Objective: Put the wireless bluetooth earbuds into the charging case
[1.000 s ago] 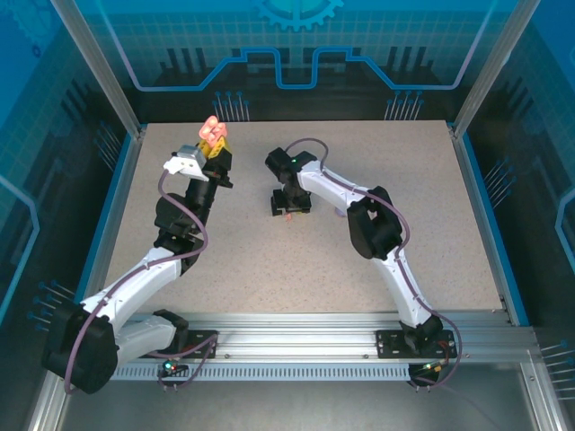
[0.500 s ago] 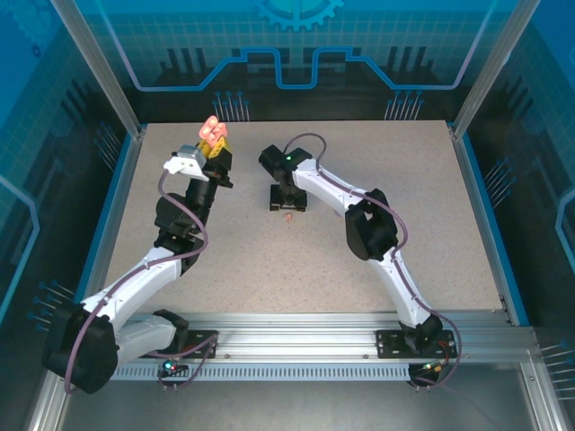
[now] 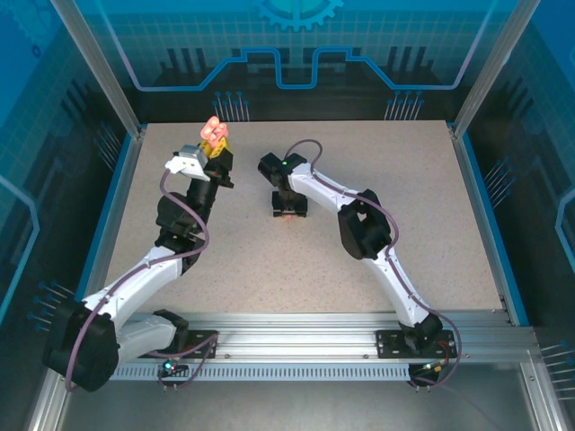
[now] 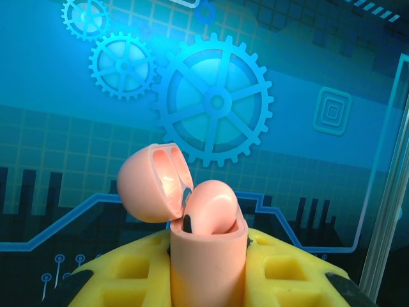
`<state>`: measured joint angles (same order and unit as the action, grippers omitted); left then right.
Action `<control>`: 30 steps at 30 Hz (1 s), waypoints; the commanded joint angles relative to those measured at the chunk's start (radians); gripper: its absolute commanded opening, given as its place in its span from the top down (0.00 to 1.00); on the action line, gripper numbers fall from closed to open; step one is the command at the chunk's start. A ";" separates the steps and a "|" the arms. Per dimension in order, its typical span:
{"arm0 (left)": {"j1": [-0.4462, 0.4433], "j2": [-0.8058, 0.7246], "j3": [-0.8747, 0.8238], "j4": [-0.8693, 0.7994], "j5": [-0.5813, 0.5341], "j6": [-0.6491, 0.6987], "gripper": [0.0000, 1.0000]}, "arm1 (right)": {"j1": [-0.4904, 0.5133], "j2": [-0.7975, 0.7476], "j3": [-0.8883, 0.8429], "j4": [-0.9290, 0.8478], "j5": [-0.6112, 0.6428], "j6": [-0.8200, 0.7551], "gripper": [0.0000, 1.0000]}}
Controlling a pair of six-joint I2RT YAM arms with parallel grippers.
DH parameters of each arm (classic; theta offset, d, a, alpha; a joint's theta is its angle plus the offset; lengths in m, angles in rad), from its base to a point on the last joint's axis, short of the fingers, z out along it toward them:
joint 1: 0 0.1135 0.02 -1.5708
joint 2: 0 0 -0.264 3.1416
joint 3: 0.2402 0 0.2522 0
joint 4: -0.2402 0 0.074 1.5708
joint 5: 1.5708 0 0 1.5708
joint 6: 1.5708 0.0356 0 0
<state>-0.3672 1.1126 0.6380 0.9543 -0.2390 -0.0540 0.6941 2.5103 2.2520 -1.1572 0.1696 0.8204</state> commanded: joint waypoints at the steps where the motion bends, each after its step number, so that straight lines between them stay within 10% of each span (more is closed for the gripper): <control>1: 0.010 0.000 0.021 0.043 0.011 -0.012 1.00 | 0.010 0.029 0.026 -0.030 0.028 0.024 0.53; 30: 0.010 0.002 0.019 0.046 0.009 -0.010 1.00 | 0.019 0.056 0.061 -0.045 0.054 0.029 0.64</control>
<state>-0.3672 1.1126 0.6380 0.9546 -0.2390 -0.0540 0.7006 2.5404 2.3043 -1.1706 0.1848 0.8383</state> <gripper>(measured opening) 0.221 0.358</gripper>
